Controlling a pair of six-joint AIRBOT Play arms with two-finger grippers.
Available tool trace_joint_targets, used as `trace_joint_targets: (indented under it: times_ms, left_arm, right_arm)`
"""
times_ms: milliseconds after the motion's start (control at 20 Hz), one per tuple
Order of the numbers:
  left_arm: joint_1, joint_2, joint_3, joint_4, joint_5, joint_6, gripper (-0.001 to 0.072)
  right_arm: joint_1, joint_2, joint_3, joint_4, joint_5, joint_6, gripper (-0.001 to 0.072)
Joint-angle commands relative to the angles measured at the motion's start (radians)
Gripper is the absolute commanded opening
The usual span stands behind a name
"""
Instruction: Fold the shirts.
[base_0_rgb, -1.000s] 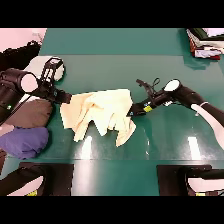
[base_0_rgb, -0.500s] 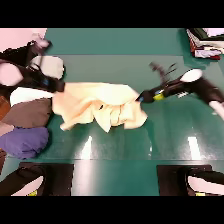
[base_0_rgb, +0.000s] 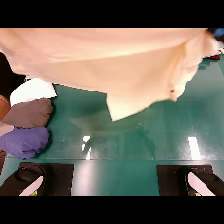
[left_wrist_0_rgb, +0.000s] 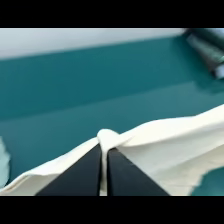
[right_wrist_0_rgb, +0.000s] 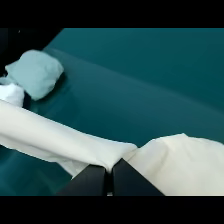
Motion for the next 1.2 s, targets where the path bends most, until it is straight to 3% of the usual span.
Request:
trace_joint_targets:
  times_ms: [0, 200, 400, 600, 700, 850, 1150]
  left_arm:
    - [0.0, 0.02, 0.164, -0.146, 0.003, 0.002, 0.0025]
    - [0.0, 0.02, 0.197, -0.249, -0.008, 0.002, 0.0024]
    - [0.0, -0.021, 0.105, -0.184, -0.069, 0.002, 0.0025]
    - [0.0, -0.1, -0.194, -0.039, -0.092, -0.003, 0.0024]
    - [0.0, -0.165, -0.384, -0.022, -0.032, -0.001, 0.0025]
    - [0.0, -0.299, -0.612, 0.047, 0.187, 0.0, 0.0025]
    - [0.002, -0.626, -0.654, 0.118, 0.494, 0.001, 0.0026]
  right_arm:
    - [-0.047, 0.074, 0.158, -0.115, -0.005, 0.021, 0.0012]
    - [-0.104, 0.032, 0.356, -0.205, 0.028, 0.055, 0.0012]
    - [-0.133, -0.134, 0.534, -0.202, 0.128, 0.119, 0.0012]
    - [-0.043, -0.287, 0.356, -0.204, 0.201, 0.157, 0.0012]
    - [0.022, -0.407, 0.262, -0.206, 0.245, 0.156, 0.0012]
    - [0.096, -0.59, 0.159, -0.206, 0.192, 0.142, 0.0012]
    - [0.15, -0.833, 0.115, -0.204, -0.003, 0.142, 0.0013]
